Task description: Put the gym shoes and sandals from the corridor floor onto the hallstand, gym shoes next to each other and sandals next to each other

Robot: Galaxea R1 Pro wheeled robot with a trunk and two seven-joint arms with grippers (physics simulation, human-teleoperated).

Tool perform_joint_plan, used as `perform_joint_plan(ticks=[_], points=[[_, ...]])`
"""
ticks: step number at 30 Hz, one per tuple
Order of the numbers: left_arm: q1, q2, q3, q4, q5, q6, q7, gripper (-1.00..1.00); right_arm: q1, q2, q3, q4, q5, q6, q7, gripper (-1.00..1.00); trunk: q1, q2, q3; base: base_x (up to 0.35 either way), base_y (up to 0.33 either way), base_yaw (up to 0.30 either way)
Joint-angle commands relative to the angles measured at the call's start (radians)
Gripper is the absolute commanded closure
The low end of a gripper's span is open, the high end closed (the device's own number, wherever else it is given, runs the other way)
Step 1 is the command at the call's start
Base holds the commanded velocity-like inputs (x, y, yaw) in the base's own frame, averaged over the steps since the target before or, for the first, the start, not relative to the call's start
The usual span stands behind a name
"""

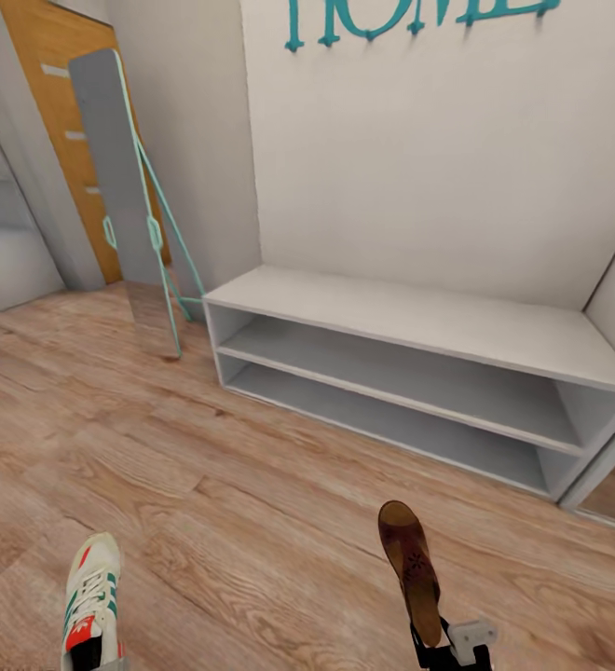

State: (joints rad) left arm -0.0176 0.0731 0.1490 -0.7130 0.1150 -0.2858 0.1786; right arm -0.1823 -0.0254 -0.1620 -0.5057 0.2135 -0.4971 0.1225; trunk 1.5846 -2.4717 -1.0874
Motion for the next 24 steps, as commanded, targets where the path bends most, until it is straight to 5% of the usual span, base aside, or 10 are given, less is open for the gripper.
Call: perform_joint_plan(ticks=[1,24], points=[[-0.001,0.000,-0.003,0.001,0.008,-0.004,0.005,1.00,0.000,0.001,-0.008,-0.001,0.004,-0.003,0.007,1.00,0.000,0.000,-0.001,0.171,0.286,0.277],[-0.001,0.000,-0.003,0.001,0.008,-0.004,0.005,1.00,0.000,0.002,-0.008,-0.001,0.004,-0.003,0.006,1.00,0.000,0.000,-0.001,0.220,0.252,0.277]])
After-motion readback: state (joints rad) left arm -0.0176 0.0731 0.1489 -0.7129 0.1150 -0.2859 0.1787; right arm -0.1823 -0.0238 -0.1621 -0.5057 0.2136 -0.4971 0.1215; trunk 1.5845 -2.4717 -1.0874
